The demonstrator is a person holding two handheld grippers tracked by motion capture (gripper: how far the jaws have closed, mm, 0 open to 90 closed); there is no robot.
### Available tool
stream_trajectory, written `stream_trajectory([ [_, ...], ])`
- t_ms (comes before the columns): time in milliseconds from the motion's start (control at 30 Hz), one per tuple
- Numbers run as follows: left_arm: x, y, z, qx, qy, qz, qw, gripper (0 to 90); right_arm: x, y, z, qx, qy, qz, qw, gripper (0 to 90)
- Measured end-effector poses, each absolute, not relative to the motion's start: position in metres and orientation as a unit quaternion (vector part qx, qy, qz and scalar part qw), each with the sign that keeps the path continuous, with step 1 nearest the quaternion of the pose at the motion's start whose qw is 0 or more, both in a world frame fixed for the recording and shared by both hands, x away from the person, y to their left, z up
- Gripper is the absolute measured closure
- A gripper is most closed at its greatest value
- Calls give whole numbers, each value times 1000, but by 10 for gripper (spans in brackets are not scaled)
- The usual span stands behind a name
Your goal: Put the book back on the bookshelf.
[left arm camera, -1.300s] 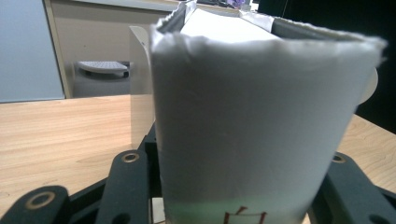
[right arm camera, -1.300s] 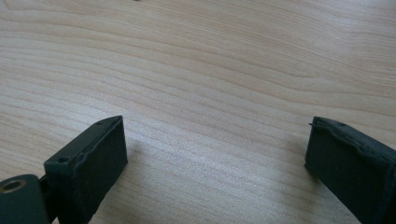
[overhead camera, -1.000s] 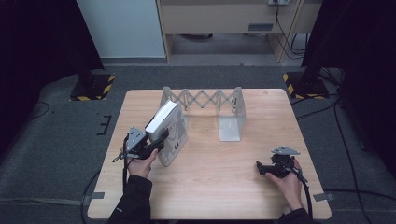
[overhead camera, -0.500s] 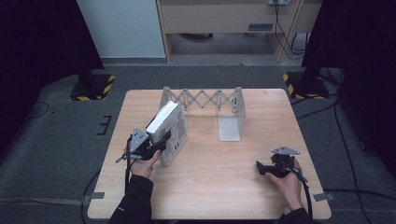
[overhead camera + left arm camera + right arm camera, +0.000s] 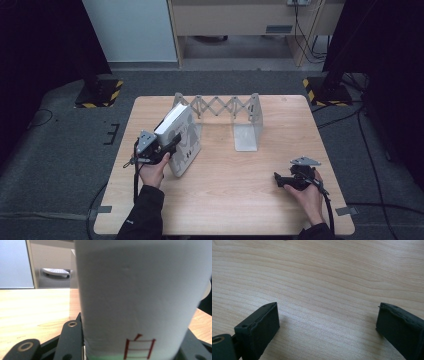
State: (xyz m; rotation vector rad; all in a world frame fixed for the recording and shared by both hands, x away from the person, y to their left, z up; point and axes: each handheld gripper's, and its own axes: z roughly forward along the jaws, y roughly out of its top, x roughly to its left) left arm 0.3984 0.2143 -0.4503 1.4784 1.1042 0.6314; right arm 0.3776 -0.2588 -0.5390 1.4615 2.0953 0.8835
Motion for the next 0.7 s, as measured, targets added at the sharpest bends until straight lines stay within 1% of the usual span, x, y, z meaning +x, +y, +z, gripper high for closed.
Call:
stream_trajectory([
  [167,404,212,-440,633,467,266,557,527,378,-259,-539,528,757,319,217,50],
  [400,407,215,-429,624,469,274,562,527,378,-259,-539,527,757,319,217,48],
  [567,420,213,-424,613,476,279,566,526,378,-259,-539,527,757,319,217,47],
  [700,431,206,-424,615,475,283,562,525,378,-259,-539,527,757,319,217,47],
])
